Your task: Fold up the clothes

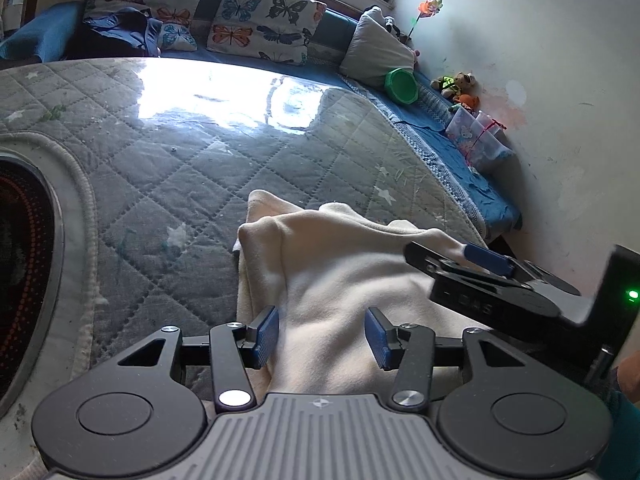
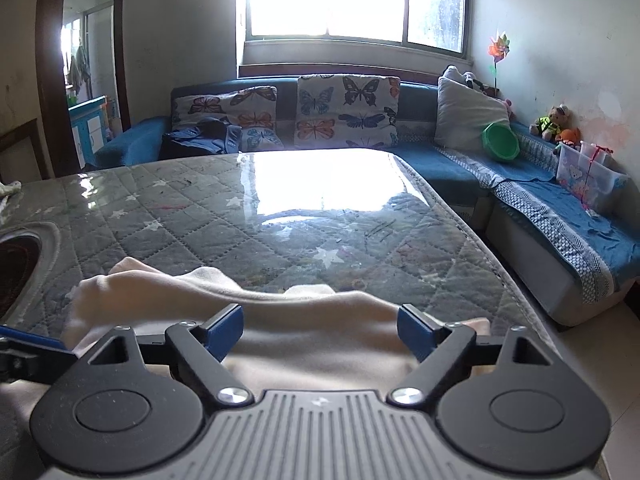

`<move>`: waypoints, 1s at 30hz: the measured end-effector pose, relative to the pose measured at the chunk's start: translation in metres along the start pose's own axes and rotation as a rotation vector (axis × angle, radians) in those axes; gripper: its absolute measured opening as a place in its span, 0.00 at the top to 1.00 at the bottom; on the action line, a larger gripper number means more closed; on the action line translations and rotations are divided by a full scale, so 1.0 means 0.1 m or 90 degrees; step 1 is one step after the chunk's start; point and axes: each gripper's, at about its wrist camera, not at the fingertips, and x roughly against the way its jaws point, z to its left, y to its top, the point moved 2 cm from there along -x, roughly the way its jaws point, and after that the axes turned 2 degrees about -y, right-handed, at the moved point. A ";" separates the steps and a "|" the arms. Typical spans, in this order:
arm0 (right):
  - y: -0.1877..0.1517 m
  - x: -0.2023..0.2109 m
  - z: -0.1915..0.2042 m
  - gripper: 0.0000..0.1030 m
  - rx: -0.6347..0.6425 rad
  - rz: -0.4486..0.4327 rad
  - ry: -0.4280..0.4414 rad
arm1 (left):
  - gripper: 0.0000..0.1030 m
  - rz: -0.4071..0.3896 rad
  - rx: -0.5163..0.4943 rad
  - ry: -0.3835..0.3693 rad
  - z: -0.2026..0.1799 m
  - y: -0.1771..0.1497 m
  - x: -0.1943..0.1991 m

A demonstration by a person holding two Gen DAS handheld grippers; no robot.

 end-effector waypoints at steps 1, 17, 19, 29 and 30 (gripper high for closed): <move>-0.01 0.04 -0.01 0.15 -0.005 0.000 0.003 | 0.49 -0.001 -0.001 0.002 0.00 -0.01 0.01; -0.54 0.65 -0.03 0.06 -0.004 -0.006 0.008 | 0.39 -0.015 -0.056 0.062 -0.03 -0.25 0.11; -0.61 0.67 -0.03 0.06 -0.002 -0.005 0.004 | 0.36 -0.018 -0.066 0.068 -0.04 -0.27 0.12; -0.57 0.87 -0.01 0.04 0.020 -0.043 0.001 | 0.35 -0.031 -0.075 0.084 -0.03 -0.29 0.20; -0.53 0.89 0.01 0.04 0.017 -0.053 0.006 | 0.35 -0.034 -0.074 0.085 -0.03 -0.28 0.20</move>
